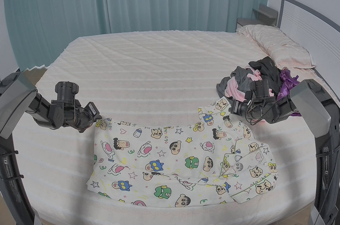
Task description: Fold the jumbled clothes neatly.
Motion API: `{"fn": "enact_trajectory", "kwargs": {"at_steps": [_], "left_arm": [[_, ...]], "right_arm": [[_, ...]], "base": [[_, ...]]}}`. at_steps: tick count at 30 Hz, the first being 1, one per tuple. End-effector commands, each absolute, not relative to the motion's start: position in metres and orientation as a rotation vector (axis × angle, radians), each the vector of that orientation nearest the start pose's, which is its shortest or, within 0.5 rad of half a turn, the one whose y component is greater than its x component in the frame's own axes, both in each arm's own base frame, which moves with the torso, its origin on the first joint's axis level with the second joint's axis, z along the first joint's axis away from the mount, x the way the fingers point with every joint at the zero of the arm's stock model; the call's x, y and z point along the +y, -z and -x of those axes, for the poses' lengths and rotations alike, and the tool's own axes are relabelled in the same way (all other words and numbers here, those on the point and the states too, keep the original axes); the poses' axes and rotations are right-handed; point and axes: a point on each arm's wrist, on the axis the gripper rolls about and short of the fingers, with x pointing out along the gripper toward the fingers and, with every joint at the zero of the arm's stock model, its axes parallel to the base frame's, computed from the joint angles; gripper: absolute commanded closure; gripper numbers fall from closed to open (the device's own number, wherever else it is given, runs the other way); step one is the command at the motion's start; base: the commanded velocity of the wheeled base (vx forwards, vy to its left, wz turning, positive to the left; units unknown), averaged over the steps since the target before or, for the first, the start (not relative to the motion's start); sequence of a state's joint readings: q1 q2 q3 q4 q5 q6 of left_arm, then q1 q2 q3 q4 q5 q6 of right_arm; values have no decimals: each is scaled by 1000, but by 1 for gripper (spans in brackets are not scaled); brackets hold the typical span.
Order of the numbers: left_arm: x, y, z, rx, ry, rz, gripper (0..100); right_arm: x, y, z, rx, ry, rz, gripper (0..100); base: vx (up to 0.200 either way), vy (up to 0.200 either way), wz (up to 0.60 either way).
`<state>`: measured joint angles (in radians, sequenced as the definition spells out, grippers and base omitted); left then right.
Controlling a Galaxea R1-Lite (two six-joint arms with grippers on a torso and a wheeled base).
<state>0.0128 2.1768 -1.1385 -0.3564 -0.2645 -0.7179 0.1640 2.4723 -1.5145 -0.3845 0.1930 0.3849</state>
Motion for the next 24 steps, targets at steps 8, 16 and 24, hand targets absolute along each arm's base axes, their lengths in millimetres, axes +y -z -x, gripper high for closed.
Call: {"fn": "enact_trajectory", "kwargs": {"at_steps": [8, 16, 24], "left_arm": [[2, -77, -405, 711, -5, 776, 100], [2, -77, -413, 694, 2, 773, 100], [2, -71, -414, 712, 1, 757, 100]], "right_arm": [[76, -52, -459, 552, -231, -380, 100], [75, -53, -458, 547, -222, -378, 100], [74, -58, -448, 550, -219, -378, 100]], "base": [[0, 0, 0], [0, 0, 0], [0, 0, 0]]}}
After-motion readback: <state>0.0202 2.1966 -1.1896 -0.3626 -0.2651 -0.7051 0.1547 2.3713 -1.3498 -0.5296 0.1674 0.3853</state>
